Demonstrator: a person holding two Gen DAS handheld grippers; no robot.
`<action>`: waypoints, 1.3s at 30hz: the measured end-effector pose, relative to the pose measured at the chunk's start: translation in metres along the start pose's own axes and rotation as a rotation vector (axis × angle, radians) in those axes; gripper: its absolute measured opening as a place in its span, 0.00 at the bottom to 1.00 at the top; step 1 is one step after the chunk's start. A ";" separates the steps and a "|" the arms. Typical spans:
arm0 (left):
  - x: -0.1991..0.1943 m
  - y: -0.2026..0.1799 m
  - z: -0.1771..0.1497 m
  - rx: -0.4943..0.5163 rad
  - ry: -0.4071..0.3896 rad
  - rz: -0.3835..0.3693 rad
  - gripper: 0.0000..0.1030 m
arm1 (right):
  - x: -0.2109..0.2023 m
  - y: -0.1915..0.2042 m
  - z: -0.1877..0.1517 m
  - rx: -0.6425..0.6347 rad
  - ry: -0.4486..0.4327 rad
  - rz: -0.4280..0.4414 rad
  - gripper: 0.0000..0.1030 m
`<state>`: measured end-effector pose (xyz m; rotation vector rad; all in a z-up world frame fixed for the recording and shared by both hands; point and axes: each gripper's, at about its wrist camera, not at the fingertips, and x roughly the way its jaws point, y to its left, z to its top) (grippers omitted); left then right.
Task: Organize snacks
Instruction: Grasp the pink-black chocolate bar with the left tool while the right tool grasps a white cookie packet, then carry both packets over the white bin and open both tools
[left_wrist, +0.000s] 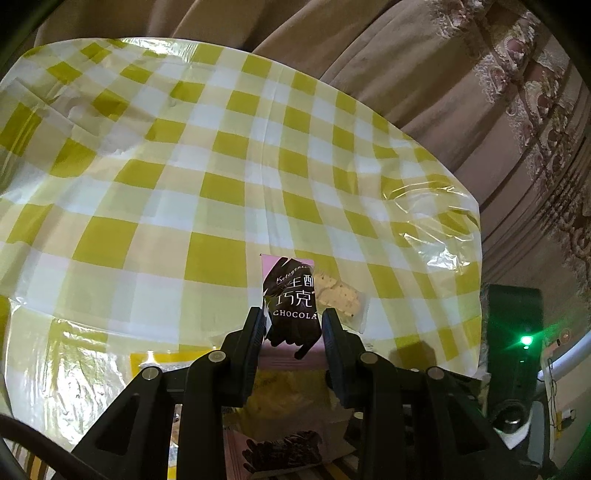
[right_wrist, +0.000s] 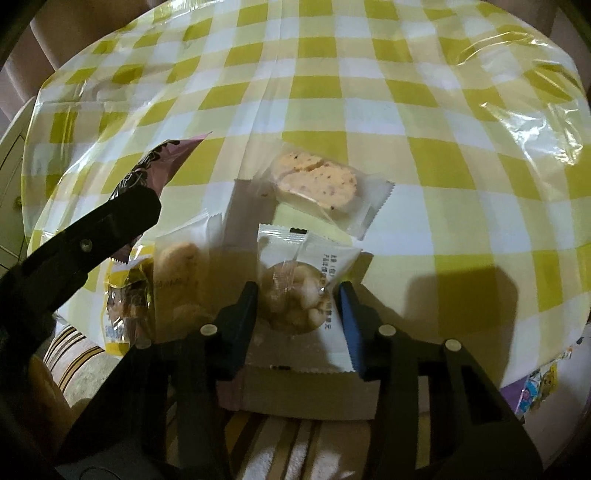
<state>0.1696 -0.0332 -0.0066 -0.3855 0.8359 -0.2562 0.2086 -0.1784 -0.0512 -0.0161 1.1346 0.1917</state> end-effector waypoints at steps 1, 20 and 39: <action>0.000 -0.001 0.000 0.005 -0.002 0.002 0.33 | -0.004 0.000 -0.001 -0.004 -0.009 -0.001 0.46; -0.009 -0.075 -0.009 0.191 0.009 -0.022 0.33 | -0.062 -0.068 -0.025 0.088 -0.109 0.021 0.45; 0.031 -0.216 -0.047 0.457 0.145 -0.182 0.33 | -0.107 -0.224 -0.100 0.369 -0.118 -0.123 0.46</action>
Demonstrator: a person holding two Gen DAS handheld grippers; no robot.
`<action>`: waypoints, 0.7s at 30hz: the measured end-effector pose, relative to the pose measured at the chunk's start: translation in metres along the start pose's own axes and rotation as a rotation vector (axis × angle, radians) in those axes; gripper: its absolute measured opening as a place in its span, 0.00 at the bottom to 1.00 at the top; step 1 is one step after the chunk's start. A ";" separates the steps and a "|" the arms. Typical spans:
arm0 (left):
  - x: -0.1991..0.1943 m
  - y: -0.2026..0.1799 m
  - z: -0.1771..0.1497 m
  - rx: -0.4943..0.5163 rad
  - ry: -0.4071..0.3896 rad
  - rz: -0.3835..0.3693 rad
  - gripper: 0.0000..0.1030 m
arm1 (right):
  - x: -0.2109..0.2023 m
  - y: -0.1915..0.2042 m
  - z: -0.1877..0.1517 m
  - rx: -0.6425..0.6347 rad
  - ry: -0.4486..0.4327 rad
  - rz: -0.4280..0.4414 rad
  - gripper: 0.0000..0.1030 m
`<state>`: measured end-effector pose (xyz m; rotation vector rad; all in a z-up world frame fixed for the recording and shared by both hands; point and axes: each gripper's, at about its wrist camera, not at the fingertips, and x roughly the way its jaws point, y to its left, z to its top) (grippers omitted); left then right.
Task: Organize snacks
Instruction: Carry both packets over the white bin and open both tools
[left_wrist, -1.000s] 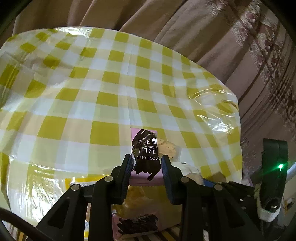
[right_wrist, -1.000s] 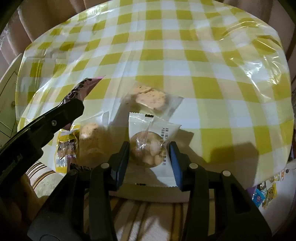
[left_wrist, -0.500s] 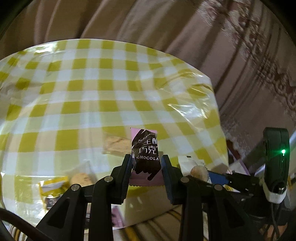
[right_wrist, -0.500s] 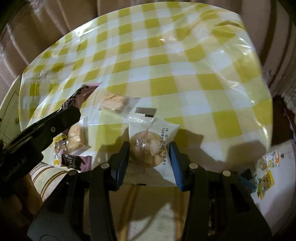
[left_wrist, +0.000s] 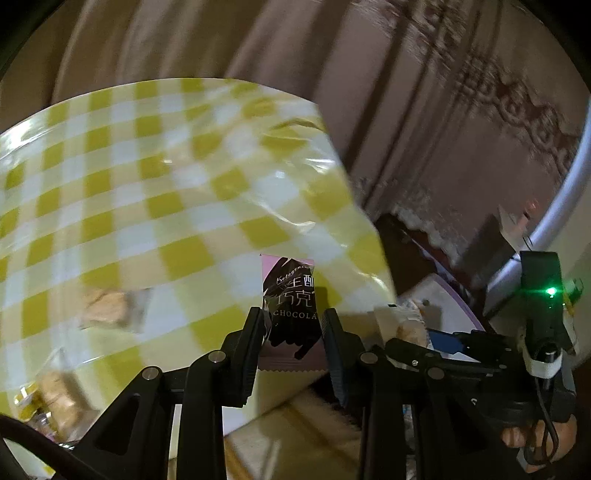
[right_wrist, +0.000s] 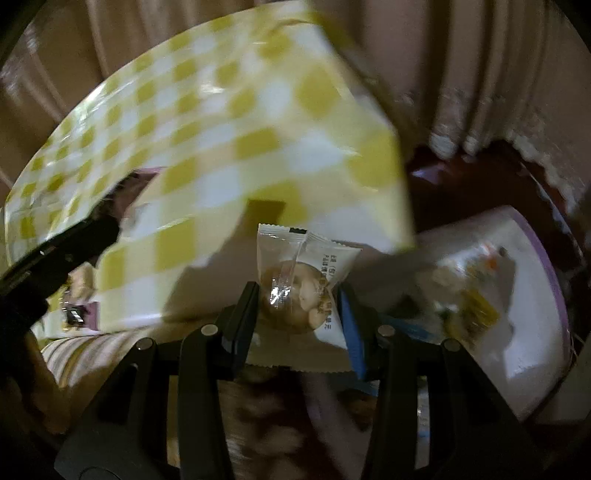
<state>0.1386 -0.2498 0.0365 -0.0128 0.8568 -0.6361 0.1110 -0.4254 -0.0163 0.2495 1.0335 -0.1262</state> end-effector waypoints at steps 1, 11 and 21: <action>0.005 -0.009 0.001 0.016 0.010 -0.015 0.33 | -0.001 -0.012 -0.003 0.019 0.003 -0.015 0.46; 0.049 -0.096 0.002 0.184 0.118 -0.115 0.33 | 0.001 -0.115 -0.029 0.187 0.051 -0.141 0.46; 0.097 -0.175 -0.013 0.305 0.278 -0.230 0.33 | -0.004 -0.183 -0.062 0.307 0.092 -0.207 0.46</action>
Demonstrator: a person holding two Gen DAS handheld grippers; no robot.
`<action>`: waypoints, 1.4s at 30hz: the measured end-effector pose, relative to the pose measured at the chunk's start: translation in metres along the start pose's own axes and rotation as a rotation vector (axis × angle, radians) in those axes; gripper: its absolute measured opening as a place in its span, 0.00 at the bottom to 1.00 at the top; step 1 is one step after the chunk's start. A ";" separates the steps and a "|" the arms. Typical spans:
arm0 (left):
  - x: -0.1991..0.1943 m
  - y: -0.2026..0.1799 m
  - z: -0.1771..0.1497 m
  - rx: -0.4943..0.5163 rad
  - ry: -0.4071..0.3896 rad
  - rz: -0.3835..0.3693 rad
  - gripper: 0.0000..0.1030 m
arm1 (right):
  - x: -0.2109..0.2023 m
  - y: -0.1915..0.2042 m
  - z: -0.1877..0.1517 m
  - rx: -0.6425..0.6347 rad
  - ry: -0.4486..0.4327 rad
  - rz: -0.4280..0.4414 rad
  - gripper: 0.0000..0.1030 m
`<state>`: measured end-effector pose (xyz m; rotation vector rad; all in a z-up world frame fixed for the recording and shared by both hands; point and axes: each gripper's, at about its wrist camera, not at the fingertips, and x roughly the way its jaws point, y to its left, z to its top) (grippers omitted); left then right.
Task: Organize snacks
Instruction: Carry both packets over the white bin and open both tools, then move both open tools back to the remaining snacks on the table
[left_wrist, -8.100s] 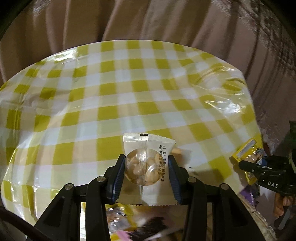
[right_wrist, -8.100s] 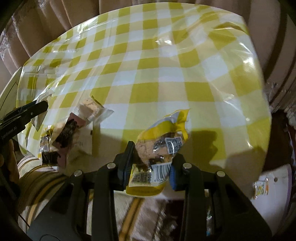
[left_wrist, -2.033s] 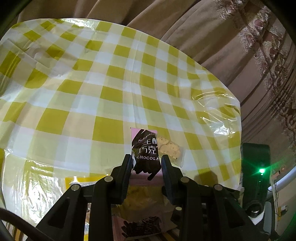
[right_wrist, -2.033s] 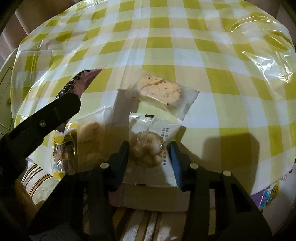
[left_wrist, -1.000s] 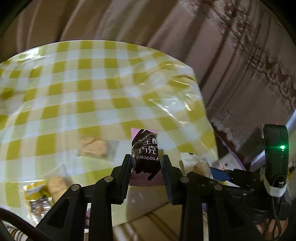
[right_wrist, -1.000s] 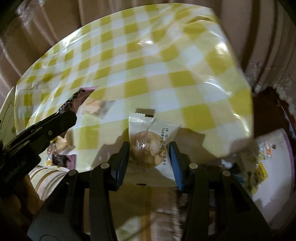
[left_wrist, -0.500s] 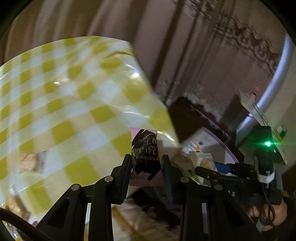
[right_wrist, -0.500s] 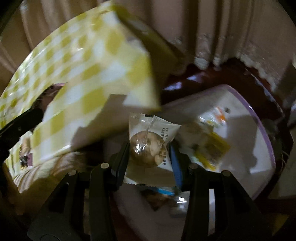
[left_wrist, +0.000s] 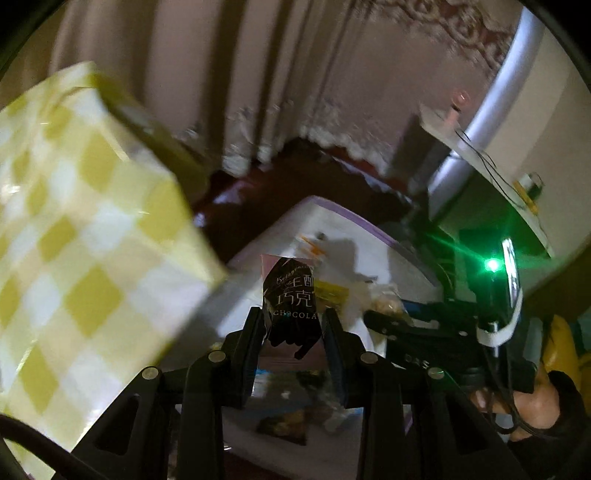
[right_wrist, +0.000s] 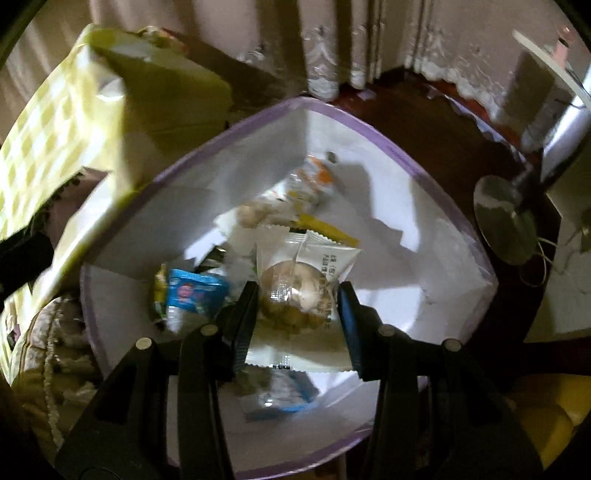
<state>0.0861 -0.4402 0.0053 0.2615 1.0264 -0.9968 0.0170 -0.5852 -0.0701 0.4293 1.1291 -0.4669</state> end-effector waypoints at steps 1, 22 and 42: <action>0.005 -0.004 0.001 0.006 0.011 -0.011 0.33 | 0.000 -0.005 0.000 0.011 0.002 -0.004 0.46; 0.017 0.007 -0.002 -0.114 0.104 -0.107 0.45 | -0.013 -0.053 0.014 0.118 -0.037 -0.015 0.58; -0.062 0.083 -0.036 -0.295 -0.075 0.027 0.46 | -0.033 0.070 0.023 -0.087 -0.089 0.112 0.58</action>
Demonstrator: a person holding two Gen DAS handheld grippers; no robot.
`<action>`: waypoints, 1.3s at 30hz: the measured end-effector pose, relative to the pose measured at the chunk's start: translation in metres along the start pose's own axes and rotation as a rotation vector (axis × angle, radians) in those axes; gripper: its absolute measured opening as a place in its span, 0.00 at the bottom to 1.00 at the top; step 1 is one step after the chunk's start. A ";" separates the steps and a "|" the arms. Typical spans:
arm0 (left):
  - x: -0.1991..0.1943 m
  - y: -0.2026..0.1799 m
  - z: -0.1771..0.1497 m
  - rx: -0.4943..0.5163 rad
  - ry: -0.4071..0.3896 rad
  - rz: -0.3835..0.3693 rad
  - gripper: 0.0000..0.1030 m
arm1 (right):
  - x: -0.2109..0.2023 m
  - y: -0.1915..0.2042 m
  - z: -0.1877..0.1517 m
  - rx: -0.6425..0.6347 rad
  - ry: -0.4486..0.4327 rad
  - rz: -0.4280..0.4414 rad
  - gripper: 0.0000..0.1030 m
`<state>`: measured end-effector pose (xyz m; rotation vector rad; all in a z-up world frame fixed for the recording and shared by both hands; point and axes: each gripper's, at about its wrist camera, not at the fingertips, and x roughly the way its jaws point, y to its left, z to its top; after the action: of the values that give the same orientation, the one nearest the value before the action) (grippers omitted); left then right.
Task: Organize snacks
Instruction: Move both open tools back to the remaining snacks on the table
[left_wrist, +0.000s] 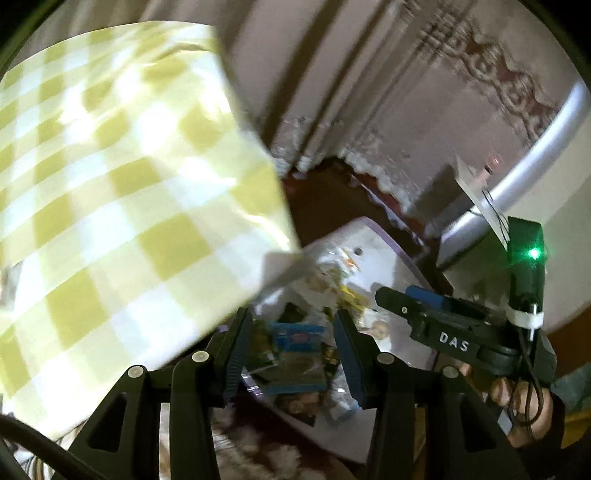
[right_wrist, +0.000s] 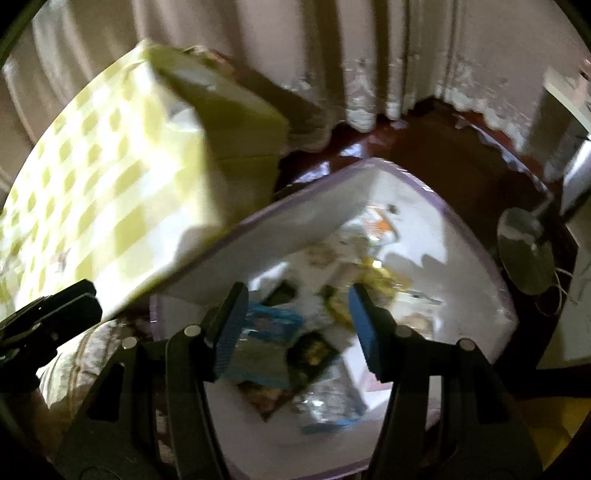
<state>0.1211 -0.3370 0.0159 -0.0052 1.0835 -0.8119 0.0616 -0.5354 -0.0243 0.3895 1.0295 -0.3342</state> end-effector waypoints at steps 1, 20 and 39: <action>-0.005 0.008 -0.002 -0.019 -0.009 0.011 0.46 | 0.001 0.008 0.000 -0.012 0.003 0.014 0.58; -0.106 0.144 -0.060 -0.361 -0.163 0.212 0.52 | 0.002 0.161 -0.021 -0.321 0.052 0.210 0.61; -0.178 0.264 -0.146 -0.775 -0.221 0.400 0.53 | 0.002 0.306 -0.052 -0.629 0.077 0.343 0.66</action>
<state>0.1219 0.0117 -0.0181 -0.5044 1.0814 0.0011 0.1593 -0.2419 -0.0026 0.0041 1.0636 0.3149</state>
